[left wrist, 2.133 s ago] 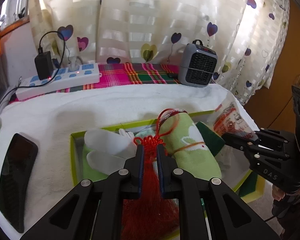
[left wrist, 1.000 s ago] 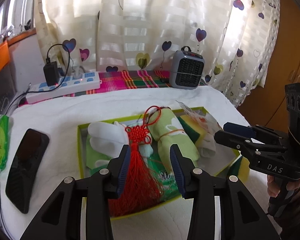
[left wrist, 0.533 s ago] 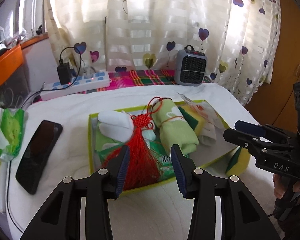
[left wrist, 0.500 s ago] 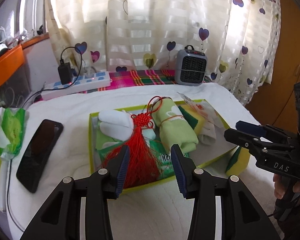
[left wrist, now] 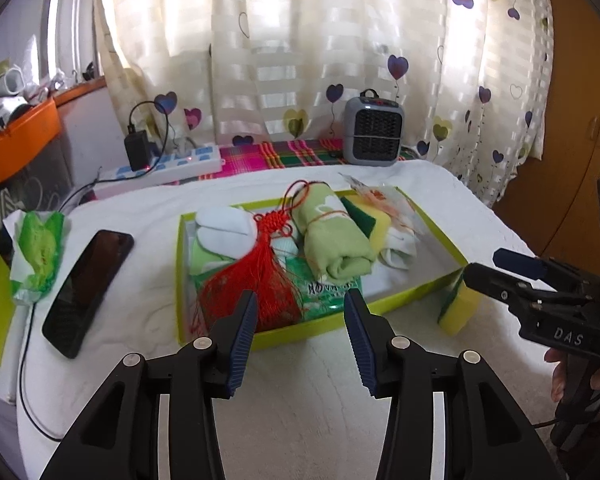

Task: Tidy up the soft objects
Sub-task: 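Withdraw both tools and move the right tool over the yellow sponge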

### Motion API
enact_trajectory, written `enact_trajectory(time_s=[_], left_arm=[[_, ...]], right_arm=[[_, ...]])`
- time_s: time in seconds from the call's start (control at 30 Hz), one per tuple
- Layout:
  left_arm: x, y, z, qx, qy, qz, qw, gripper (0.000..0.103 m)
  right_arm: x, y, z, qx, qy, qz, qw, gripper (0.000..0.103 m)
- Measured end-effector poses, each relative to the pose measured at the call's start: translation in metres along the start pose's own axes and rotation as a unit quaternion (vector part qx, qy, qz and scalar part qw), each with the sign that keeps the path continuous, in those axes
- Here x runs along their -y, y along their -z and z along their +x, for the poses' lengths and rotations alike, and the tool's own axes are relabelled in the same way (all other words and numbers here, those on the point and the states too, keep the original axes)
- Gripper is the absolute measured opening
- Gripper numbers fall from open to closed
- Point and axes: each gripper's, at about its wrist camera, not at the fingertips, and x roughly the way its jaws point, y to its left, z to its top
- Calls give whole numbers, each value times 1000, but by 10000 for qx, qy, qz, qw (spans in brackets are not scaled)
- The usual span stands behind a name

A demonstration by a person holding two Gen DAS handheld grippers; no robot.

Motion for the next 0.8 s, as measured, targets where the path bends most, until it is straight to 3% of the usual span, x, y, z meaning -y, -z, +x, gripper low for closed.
enact_trajectory(time_s=[0.23,0.8], left_arm=[[4,5,0,-43,2,17,10000,44],[14,18,1,-145,-81,84,9998,44]], right_arm=[[11,13,-3,-5,10,274,9996,72],[13,25,-1,-103,93,276,9995,73]])
